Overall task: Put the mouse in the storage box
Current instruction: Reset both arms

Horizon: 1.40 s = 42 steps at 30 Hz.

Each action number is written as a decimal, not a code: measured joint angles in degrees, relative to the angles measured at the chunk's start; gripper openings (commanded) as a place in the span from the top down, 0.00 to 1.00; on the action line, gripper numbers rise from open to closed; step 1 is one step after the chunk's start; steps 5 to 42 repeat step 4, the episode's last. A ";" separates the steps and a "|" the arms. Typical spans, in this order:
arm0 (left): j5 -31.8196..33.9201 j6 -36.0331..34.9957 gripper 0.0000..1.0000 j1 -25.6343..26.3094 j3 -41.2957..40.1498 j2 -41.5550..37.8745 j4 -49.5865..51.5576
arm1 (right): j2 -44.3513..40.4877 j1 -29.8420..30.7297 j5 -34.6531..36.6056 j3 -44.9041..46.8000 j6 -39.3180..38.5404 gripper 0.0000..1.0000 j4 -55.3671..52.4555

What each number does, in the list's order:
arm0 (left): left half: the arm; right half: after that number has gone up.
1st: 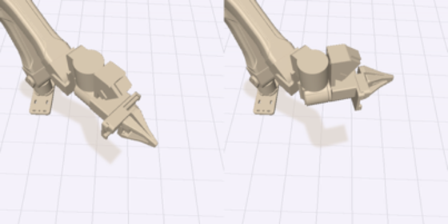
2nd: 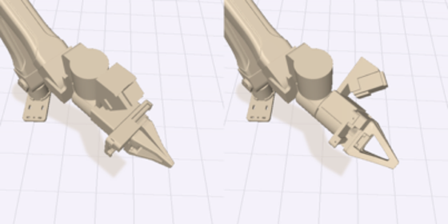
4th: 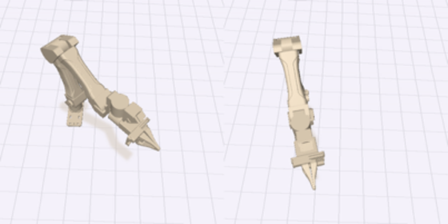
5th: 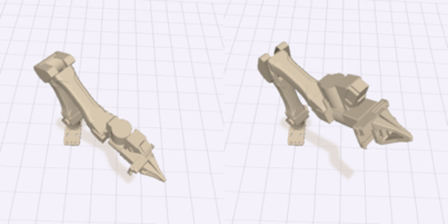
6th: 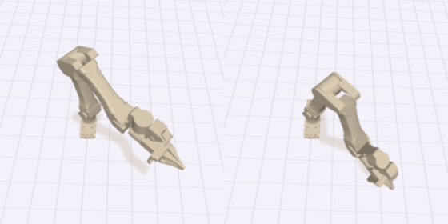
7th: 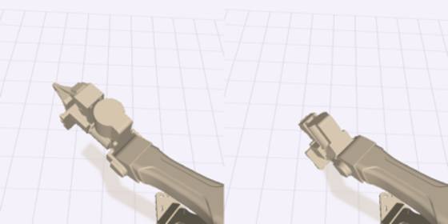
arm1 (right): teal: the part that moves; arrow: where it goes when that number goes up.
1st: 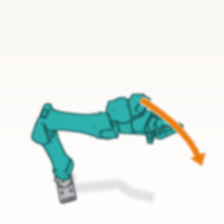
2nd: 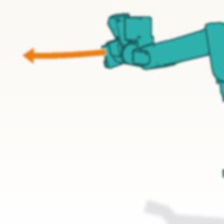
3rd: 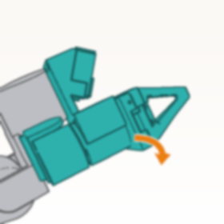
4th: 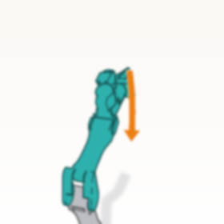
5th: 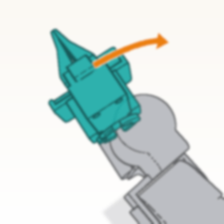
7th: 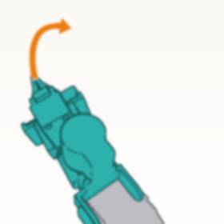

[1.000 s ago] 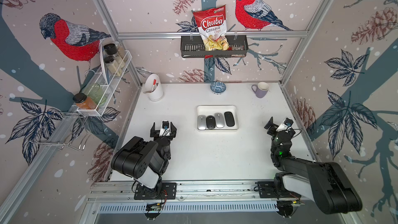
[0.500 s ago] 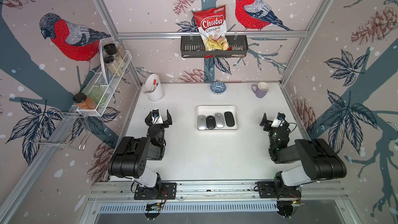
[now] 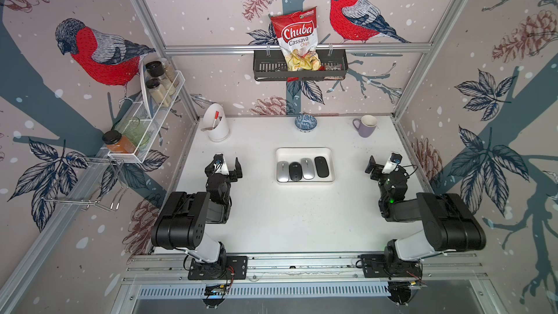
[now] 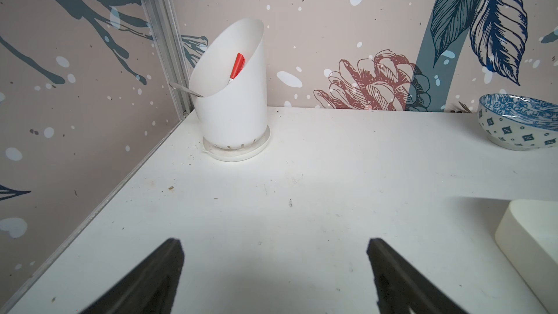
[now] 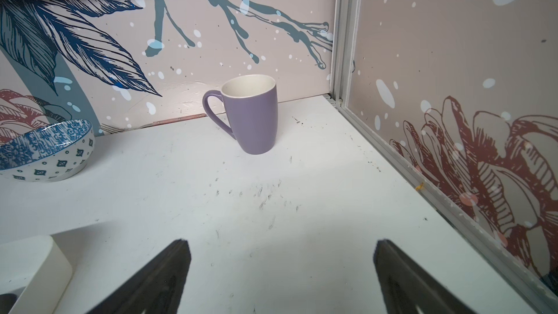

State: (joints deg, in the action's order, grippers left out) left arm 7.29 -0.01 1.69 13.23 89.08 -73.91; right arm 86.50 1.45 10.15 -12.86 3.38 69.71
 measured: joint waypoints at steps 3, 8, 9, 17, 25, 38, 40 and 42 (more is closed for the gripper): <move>-0.02 0.02 0.02 0.00 0.00 0.00 0.00 | 0.02 -0.31 -0.39 -0.26 0.04 0.00 -0.37; -0.04 0.02 0.02 0.00 0.00 0.00 0.00 | 0.02 -0.33 -0.39 -0.26 0.04 0.00 -0.55; -0.04 0.02 0.02 0.00 0.00 0.00 0.00 | 0.02 -0.33 -0.39 -0.26 0.04 0.00 -0.55; -0.04 0.02 0.02 0.00 0.00 0.00 0.00 | 0.02 -0.33 -0.39 -0.26 0.04 0.00 -0.55; -0.04 0.02 0.02 0.00 0.00 0.00 0.00 | 0.02 -0.33 -0.39 -0.26 0.04 0.00 -0.55; -0.04 0.02 0.02 0.00 0.00 0.00 0.00 | 0.02 -0.33 -0.39 -0.26 0.04 0.00 -0.55; -0.04 0.02 0.02 0.00 0.00 0.00 0.00 | 0.02 -0.33 -0.39 -0.26 0.04 0.00 -0.55; -0.04 0.02 0.02 0.00 0.00 0.00 0.00 | 0.02 -0.33 -0.39 -0.26 0.04 0.00 -0.55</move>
